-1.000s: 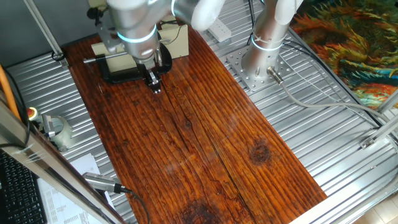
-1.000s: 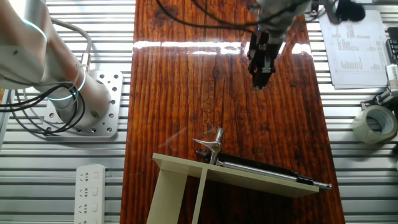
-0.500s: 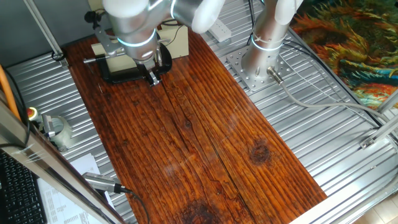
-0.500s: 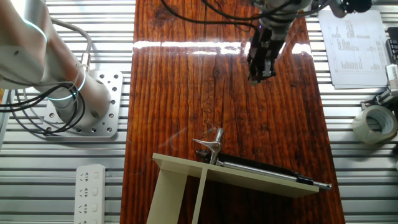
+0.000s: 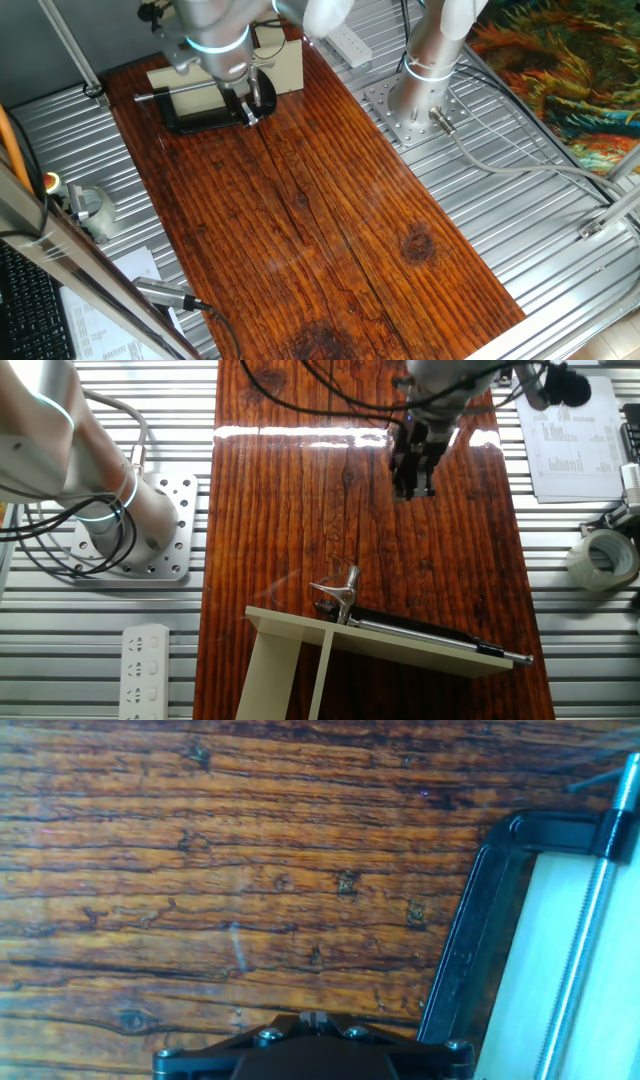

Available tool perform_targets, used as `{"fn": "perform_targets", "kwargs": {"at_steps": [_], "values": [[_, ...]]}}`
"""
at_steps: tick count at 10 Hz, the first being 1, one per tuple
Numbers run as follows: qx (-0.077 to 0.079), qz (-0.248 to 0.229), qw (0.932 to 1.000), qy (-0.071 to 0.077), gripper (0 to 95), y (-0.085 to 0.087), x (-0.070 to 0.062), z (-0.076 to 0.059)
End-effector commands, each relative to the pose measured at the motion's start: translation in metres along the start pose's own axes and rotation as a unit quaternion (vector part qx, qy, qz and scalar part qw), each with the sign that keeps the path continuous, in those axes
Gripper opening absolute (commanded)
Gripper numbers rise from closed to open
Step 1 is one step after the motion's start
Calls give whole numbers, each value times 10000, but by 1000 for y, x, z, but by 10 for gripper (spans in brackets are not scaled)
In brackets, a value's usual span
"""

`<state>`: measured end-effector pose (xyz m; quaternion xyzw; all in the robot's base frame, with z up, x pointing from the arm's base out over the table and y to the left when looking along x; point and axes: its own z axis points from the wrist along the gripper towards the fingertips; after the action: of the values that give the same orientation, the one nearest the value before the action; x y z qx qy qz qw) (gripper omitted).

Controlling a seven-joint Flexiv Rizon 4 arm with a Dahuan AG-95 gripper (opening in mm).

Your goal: Turn off the water tap

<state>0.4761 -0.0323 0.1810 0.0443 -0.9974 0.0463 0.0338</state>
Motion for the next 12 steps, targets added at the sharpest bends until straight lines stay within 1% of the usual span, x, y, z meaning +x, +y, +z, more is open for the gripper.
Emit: {"fn": "perform_targets", "kwargs": {"at_steps": [1,2,3,4,5,6,7,8,9,11,12], "values": [[-85,-259,9993,256,0,-15,15,-7],[-90,-340,9990,290,0,-20,21,-10],[-90,-437,9984,336,0,-26,31,-9],[-91,-454,9984,338,0,-27,34,-7],[-104,-503,9978,419,0,-30,42,-6],[-116,-523,9968,589,0,-32,44,-7],[-128,-522,9966,624,0,-33,45,-7],[-173,-580,9963,617,0,-33,45,-7],[-182,-625,9960,613,0,-33,46,-6],[-172,-755,9953,588,0,-39,61,-3],[-185,-838,9945,601,0,-40,65,-3]]}}
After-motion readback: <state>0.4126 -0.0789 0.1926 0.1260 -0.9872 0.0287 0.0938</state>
